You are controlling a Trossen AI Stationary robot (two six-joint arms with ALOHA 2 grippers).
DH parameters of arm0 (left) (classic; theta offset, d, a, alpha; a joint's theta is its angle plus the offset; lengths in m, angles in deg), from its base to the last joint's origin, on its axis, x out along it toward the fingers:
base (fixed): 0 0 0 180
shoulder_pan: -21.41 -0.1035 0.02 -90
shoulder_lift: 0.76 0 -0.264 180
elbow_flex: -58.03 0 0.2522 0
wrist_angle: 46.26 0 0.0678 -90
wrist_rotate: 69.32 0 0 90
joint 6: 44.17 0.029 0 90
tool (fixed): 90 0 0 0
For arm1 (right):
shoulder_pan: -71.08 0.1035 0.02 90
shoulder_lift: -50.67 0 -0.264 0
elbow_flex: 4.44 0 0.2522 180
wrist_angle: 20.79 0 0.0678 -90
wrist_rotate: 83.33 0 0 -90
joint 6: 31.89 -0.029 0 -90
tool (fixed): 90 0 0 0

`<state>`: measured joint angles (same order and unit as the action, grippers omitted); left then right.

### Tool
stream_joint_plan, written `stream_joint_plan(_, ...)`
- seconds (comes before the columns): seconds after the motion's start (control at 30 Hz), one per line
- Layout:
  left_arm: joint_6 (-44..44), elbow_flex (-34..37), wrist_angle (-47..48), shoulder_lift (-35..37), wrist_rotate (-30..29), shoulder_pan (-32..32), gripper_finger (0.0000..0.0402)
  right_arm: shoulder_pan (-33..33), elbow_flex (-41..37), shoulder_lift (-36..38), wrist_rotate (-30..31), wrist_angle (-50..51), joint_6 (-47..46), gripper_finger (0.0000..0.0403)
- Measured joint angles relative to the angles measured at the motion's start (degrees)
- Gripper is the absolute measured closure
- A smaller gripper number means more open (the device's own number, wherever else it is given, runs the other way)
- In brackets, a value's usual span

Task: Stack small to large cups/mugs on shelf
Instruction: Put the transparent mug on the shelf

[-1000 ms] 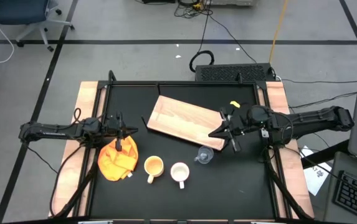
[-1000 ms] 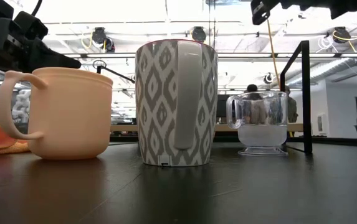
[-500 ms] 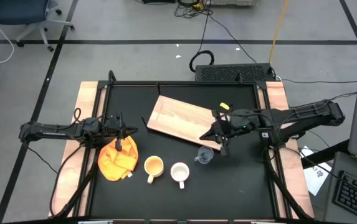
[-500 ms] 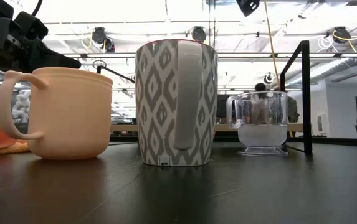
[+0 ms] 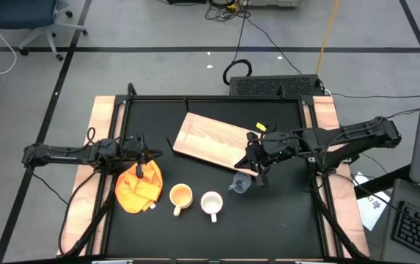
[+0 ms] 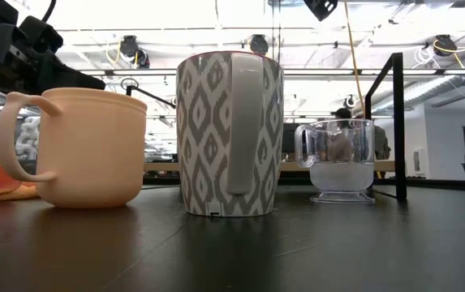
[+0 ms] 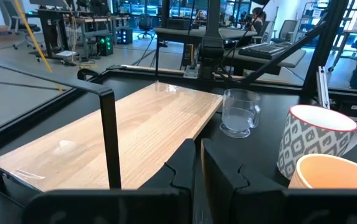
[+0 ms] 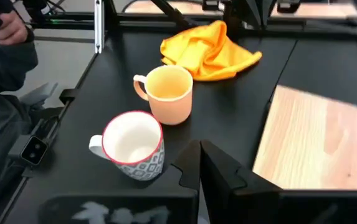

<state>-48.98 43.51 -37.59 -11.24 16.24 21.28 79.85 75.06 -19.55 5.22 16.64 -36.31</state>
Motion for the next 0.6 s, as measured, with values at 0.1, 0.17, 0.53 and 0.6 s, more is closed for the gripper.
stream_joint_plan(0.1, -0.15, 0.00, 0.23, 0.00, 0.00, -0.02, 0.0371, -0.70, 0.02, 0.00, 1.84, 3.04, -2.07, 0.0403)
stream_joint_plan(0.17, -0.20, 0.00, 0.23, 0.00, 0.00, -0.01, 0.0371, -1.37, 0.02, -0.02, 3.25, 5.80, -3.82, 0.0403)
stream_joint_plan(0.53, -0.20, 0.00, 0.30, 0.00, 0.00, -0.02, 0.0371, -2.43, 0.31, -2.85, 4.35, 11.49, -10.41, 0.0403)
stream_joint_plan(0.6, -0.19, 0.00, 0.33, 0.00, 0.00, -0.02, 0.0371, -2.43, 0.91, -4.56, 4.32, 12.96, -11.04, 0.0403)
